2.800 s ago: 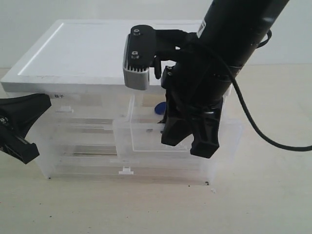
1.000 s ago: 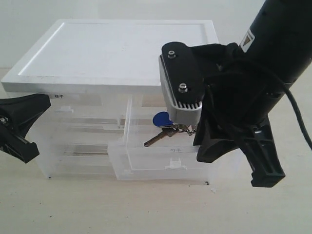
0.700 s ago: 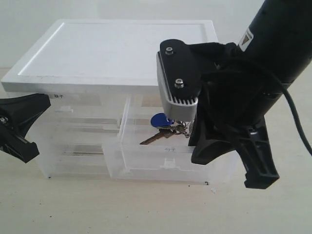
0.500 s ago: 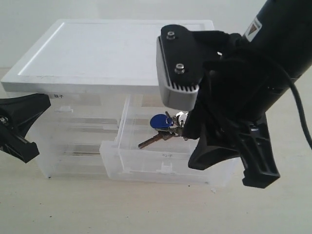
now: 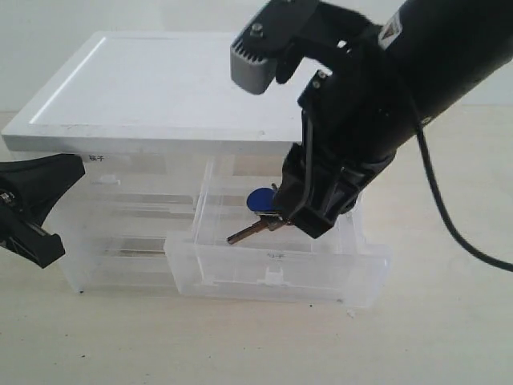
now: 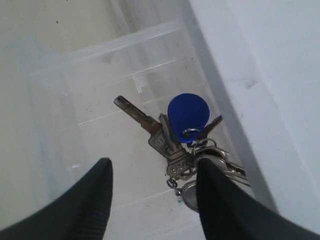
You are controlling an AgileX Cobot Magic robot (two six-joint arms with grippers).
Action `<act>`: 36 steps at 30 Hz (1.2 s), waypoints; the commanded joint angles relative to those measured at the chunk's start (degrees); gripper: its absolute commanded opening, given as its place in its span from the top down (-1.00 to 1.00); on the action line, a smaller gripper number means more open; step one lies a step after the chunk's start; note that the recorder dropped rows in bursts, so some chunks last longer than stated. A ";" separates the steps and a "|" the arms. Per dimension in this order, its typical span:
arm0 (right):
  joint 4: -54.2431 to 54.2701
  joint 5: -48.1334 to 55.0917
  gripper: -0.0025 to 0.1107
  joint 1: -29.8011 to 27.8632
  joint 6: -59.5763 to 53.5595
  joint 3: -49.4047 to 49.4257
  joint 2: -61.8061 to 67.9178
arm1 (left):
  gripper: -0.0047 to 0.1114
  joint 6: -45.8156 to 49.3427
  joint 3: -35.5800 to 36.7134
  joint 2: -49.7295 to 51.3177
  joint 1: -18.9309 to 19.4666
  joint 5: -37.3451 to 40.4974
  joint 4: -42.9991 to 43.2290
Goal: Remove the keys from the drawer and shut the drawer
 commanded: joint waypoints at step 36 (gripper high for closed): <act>-8.60 -1.82 0.96 4.31 -3.73 0.03 7.13 | 0.84 -1.10 -0.47 0.02 -0.07 -1.26 -0.07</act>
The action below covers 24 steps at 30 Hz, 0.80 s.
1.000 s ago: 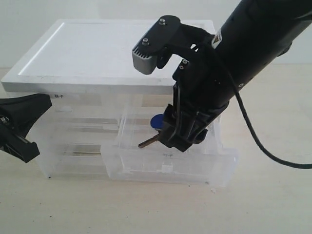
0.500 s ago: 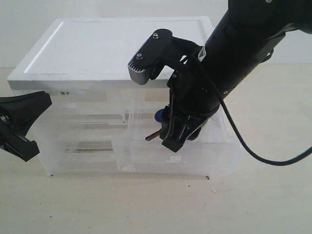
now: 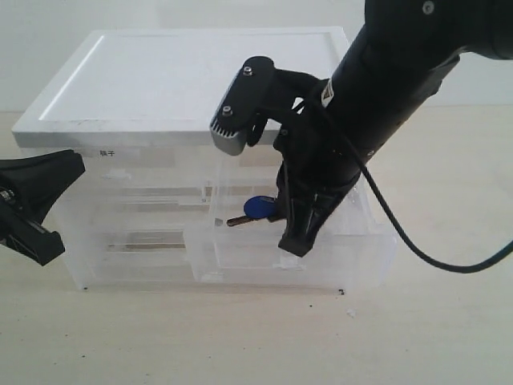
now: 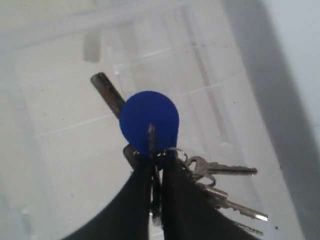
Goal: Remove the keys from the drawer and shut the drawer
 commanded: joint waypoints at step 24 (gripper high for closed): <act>-8.27 3.36 0.08 7.52 -0.52 0.62 -2.91 | 0.84 -1.85 -0.31 0.02 -0.07 -1.79 2.56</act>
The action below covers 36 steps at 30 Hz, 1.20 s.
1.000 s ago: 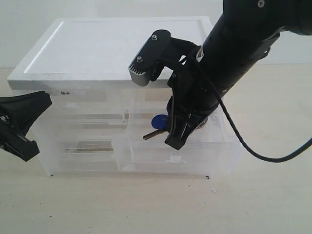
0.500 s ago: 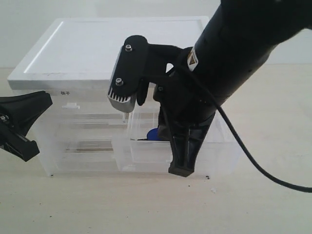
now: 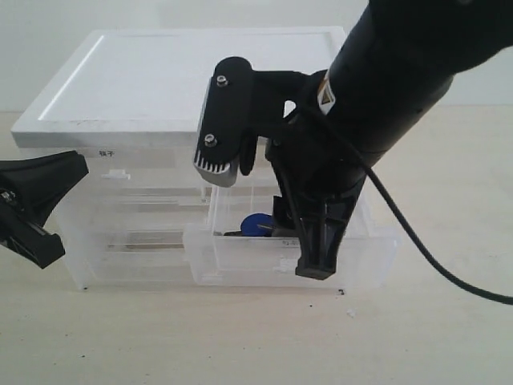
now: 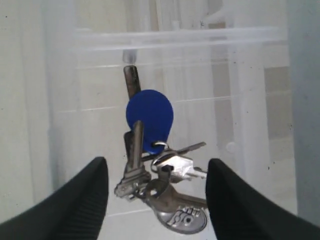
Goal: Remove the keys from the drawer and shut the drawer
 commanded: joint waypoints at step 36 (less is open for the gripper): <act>-8.51 -6.02 0.96 0.07 0.26 0.27 1.95 | 0.84 -3.28 -0.21 0.02 -0.07 -3.64 3.17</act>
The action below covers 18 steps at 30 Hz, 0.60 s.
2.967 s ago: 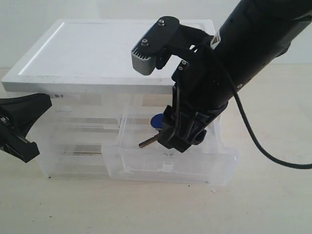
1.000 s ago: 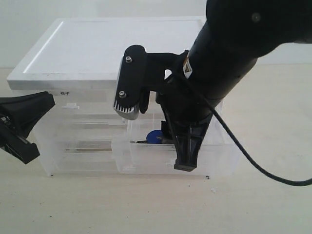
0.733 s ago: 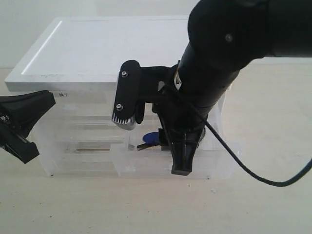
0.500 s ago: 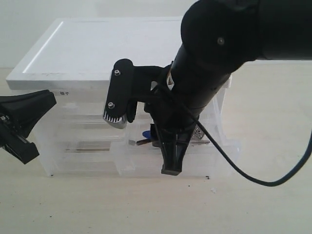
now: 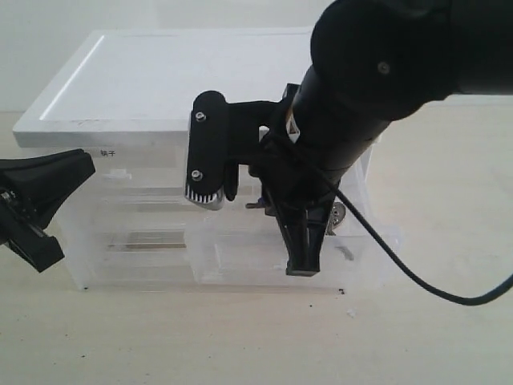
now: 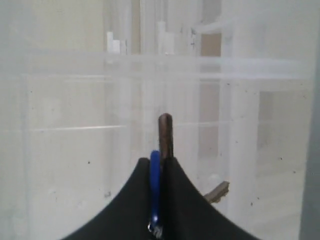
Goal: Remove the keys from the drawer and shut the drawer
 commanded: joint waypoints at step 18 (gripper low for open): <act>-0.34 3.37 0.62 1.73 10.19 0.31 -5.86 | 0.84 -0.56 -0.21 0.02 -0.07 -0.86 0.80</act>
